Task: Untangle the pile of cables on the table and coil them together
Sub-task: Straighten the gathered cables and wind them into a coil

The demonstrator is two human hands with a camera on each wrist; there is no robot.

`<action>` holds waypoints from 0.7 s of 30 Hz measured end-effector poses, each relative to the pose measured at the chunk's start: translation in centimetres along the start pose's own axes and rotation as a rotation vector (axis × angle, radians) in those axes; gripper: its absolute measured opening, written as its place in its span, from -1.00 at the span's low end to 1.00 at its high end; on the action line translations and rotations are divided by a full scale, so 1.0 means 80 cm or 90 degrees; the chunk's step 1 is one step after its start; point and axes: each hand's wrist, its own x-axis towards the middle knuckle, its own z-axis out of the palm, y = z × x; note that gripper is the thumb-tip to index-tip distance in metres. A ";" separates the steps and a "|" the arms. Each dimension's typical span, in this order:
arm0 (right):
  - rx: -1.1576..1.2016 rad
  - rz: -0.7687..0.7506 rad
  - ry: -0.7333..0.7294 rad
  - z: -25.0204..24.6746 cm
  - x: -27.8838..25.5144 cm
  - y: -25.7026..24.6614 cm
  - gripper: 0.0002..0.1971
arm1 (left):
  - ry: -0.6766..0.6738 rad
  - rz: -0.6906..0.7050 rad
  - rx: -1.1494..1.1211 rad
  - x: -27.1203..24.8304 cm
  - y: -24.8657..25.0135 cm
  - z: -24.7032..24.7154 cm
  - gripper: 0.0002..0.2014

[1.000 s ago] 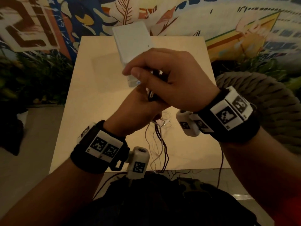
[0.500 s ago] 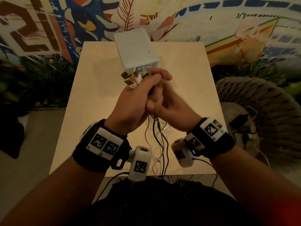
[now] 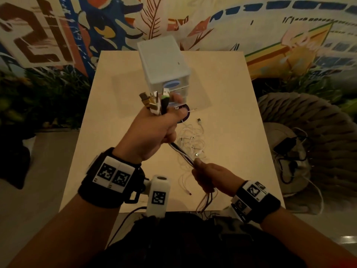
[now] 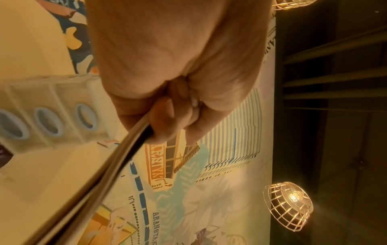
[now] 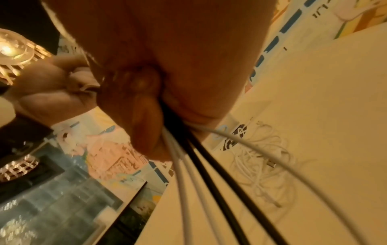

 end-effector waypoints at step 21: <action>-0.416 0.207 0.118 -0.068 -0.030 0.161 -0.42 | -0.014 -0.071 -0.111 -0.009 0.005 -0.024 -0.47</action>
